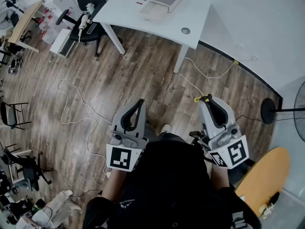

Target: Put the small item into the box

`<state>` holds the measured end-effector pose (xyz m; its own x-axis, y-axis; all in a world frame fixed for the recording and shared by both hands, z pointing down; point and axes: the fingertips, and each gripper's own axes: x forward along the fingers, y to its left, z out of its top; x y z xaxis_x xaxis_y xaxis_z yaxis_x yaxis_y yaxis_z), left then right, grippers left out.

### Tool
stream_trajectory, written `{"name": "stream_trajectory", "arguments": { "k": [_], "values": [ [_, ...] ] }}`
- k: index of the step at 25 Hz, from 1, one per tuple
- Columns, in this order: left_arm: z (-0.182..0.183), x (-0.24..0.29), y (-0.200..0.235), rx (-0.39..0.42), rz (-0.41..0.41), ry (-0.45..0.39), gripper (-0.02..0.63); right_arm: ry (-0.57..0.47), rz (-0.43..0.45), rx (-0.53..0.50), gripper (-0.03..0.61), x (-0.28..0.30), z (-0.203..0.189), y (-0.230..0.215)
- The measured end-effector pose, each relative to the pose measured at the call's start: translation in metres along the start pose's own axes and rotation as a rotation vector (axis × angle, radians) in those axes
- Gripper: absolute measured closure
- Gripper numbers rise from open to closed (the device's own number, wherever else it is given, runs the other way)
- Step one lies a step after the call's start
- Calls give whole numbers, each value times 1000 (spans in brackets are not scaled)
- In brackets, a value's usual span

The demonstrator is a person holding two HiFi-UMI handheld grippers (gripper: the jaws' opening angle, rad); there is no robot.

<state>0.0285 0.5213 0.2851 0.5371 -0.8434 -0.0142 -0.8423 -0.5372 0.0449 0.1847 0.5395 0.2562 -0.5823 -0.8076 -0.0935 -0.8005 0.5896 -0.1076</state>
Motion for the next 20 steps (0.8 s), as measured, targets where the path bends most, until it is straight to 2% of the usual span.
{"name": "stream_trajectory", "arguments": {
  "k": [4,10,16,20],
  "values": [
    [5,-16,-4,12,11,-8,607,26,-5,-40,523,-10,-3,16],
    [0,-31,-2,1,28,2,607,54,17,-40,523,-12,-10,30],
    [-7,-34,14,-31,58,19,607,92,25,-28,523,-2,-18,34],
    [-14,-28,34,-3,62,37,607,108,26,-25,523,15,-22,32]
  ]
}}
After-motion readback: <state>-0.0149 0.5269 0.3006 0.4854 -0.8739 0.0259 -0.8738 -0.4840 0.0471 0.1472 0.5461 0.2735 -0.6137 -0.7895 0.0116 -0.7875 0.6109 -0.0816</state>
